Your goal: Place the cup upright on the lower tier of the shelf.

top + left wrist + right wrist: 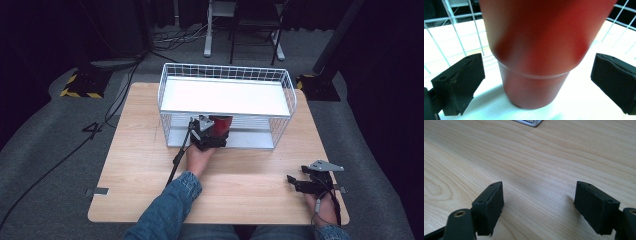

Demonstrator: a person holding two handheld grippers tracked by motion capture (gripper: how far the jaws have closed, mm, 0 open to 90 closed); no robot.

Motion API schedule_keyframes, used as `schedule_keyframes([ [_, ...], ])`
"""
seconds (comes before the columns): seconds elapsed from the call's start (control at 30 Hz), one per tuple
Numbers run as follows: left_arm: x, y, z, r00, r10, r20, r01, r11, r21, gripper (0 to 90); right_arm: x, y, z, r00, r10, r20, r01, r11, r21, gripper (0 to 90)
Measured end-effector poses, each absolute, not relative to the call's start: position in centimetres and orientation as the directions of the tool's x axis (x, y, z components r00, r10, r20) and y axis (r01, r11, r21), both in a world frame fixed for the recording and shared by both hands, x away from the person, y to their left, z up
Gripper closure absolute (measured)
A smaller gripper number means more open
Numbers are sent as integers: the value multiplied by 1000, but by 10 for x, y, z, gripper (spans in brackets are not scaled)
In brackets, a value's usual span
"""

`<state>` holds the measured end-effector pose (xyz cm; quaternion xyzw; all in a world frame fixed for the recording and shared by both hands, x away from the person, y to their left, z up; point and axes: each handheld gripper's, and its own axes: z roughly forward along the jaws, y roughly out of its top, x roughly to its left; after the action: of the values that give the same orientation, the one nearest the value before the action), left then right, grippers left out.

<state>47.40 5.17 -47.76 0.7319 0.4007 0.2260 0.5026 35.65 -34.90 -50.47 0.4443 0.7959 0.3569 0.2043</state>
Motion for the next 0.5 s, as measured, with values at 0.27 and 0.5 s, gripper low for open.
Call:
schedule_keyframes([
  [0.27, 456, 67, -467, 598, 798, -71, 351, -181, 919, 0, 357, -349, -505, -522, 853, -7, 562, 350, 749, 238],
  [0.5, 432, 82, -456, 609, 791, -52, 324, -189, 927, 0, 356, -349, -505, -526, 851, -7, 562, 353, 748, 238],
])
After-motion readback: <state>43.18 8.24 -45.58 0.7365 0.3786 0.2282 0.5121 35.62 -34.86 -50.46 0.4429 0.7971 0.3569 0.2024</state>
